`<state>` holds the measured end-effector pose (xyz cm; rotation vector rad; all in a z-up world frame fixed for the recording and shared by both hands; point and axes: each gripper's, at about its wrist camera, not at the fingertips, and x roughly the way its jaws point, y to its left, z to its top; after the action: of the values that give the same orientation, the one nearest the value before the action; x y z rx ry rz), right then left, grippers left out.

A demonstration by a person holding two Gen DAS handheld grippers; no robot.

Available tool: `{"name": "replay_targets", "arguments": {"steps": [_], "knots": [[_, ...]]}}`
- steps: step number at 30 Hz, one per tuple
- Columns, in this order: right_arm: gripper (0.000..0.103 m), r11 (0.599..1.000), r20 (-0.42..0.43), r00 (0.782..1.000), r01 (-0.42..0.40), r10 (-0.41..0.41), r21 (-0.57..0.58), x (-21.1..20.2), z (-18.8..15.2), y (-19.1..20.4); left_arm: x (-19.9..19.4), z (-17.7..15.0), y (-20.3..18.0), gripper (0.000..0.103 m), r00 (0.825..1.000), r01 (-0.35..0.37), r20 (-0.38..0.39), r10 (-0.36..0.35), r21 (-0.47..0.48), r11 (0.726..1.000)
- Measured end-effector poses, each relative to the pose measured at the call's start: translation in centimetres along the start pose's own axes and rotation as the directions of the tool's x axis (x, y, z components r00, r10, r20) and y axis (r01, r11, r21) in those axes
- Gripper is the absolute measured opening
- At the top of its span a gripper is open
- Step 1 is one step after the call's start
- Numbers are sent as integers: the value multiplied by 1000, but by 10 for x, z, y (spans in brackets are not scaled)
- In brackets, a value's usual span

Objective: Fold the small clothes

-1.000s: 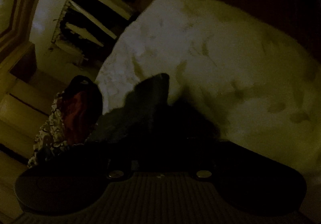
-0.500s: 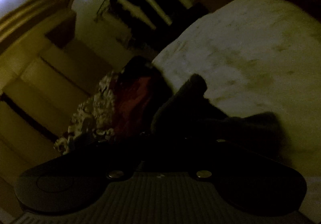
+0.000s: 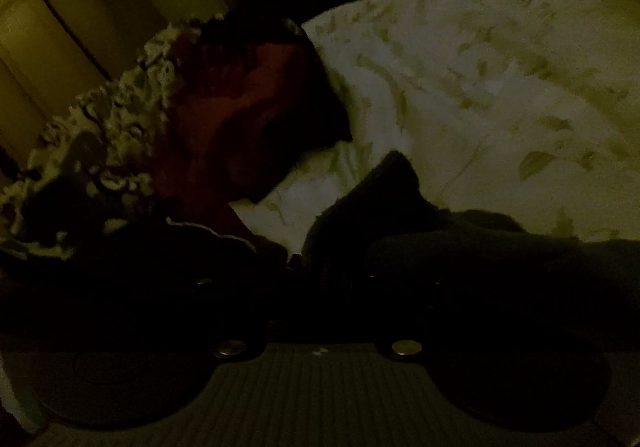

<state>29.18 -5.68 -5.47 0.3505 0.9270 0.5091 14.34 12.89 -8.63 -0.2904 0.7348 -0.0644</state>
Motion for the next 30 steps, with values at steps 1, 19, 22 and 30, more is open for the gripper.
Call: {"name": "replay_targets", "arguments": {"steps": [1, 19, 22, 30], "knots": [[41, 1000, 6, 1000, 3, -3, -6, 6, -1, 5, 4, 0, 4, 70, 1000, -24, -6, 24, 4, 1000], [97, 934, 146, 988, 103, -56, -341, -130, -42, 10, -75, -13, -94, 101, 978, -50, 205, -38, 407, 912], [94, 928, 115, 990, 117, -81, -353, -138, -60, 1, -47, -17, -102, 101, 984, -91, 178, 11, 450, 888], [95, 895, 145, 964, 259, -221, -363, -91, -63, -43, 28, -16, -52, 103, 993, -114, 37, 108, 376, 920]]}}
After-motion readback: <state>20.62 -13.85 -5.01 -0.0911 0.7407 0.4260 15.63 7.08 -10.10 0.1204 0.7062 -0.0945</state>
